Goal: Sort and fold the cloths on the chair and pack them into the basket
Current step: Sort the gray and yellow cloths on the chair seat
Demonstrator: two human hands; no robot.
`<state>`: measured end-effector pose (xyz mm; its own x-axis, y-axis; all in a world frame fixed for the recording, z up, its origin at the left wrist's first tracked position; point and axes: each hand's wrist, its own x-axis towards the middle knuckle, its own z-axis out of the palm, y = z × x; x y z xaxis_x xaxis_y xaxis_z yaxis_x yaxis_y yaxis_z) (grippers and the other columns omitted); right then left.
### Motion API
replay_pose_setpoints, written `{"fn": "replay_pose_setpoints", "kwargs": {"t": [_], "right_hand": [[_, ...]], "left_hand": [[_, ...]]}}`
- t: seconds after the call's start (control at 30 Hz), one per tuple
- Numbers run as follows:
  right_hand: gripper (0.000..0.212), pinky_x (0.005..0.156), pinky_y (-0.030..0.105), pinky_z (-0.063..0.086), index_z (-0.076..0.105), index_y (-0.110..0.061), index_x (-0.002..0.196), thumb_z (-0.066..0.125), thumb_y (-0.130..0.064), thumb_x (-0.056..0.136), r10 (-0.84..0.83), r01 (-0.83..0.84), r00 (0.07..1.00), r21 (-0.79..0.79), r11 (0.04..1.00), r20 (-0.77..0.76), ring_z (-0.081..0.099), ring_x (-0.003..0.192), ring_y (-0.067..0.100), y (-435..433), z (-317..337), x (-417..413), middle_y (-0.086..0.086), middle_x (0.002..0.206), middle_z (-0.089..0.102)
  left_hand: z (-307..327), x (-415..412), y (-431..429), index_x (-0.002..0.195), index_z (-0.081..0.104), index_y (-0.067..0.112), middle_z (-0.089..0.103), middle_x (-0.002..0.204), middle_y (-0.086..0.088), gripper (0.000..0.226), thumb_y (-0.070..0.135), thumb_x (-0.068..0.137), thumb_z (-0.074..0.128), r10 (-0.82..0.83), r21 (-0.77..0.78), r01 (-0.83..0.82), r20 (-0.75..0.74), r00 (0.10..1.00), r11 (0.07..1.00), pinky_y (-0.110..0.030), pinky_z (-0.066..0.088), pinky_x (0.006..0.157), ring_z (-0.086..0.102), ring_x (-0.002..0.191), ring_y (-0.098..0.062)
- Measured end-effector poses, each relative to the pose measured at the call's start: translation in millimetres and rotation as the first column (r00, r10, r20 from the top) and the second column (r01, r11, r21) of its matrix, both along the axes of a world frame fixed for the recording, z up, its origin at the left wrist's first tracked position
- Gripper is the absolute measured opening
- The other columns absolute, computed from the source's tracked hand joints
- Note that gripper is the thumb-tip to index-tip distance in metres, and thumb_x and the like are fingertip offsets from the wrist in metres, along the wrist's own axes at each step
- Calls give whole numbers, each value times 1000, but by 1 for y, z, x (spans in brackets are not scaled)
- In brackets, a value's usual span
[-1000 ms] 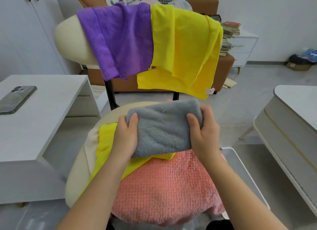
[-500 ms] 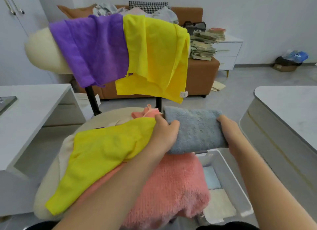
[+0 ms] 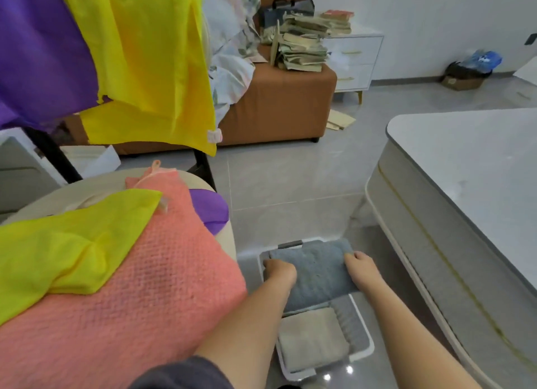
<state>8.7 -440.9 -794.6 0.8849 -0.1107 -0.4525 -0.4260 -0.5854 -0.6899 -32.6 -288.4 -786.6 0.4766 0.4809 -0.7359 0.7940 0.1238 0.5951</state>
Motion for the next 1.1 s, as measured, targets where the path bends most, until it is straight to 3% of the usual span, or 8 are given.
{"fn": "replay_pose_setpoints", "kwargs": {"t": [0.3,0.53,0.7,0.77,0.87,0.9,1.0,1.1], "right_hand": [[37,93,34,45,55,4,121,44,5,85,145,-148,985,-34,988,-91,55,114,35,1,-104,29,21,123,59],[53,111,36,33,34,-8,144,41,-7,92,247,-257,966,-183,949,-79,42,132,31,28,-165,40,15,145,41],[59,114,39,23,15,-8,150,39,-5,97,333,-314,942,-222,923,51,31,137,32,31,-188,49,14,150,29],[61,114,39,24,16,-8,150,42,-4,95,460,-429,887,-298,853,41,25,141,31,34,-186,43,16,154,22],[60,96,33,48,59,6,119,83,-10,66,621,-500,775,-487,716,117,55,121,32,35,-192,39,25,132,53],[56,93,31,49,62,5,115,83,-10,65,660,-528,747,-527,667,87,55,121,32,35,-192,36,25,131,54],[49,111,29,30,34,-8,142,45,-4,94,708,-633,705,-487,602,-43,20,144,23,29,-195,26,14,157,15],[57,114,27,24,23,-12,148,43,-3,95,720,-663,690,-467,585,-78,10,147,22,27,-201,26,12,159,4]], "left_hand": [[-80,29,-20,144,18,0,39,142,-22,44,4,100,21,226,60,-222,-71,972,973,-37,32,105,43,127,-35],[-137,50,-25,130,47,-5,48,134,-26,70,46,100,10,319,50,-317,-43,947,947,-40,33,104,48,120,-38],[-163,52,-21,148,24,8,32,150,-17,56,37,102,8,35,269,-12,-83,996,963,-39,20,111,33,134,-33],[-173,48,-24,148,24,12,29,151,-15,49,31,103,17,-170,472,206,-117,978,857,-41,21,112,30,136,-32],[-180,39,-24,141,32,19,28,147,-12,42,16,99,36,-485,621,551,-294,823,558,-37,28,109,25,137,-29],[-182,37,-22,137,37,18,31,144,-12,40,15,98,37,-550,592,628,-341,763,505,-36,29,107,28,135,-28],[-188,29,-17,144,29,18,30,144,-14,51,17,95,45,-700,437,866,-540,468,242,-36,24,107,30,134,-28],[-188,28,-13,151,6,18,13,154,-18,72,23,93,48,-705,288,956,-667,241,55,-38,15,113,20,141,-30]]}}
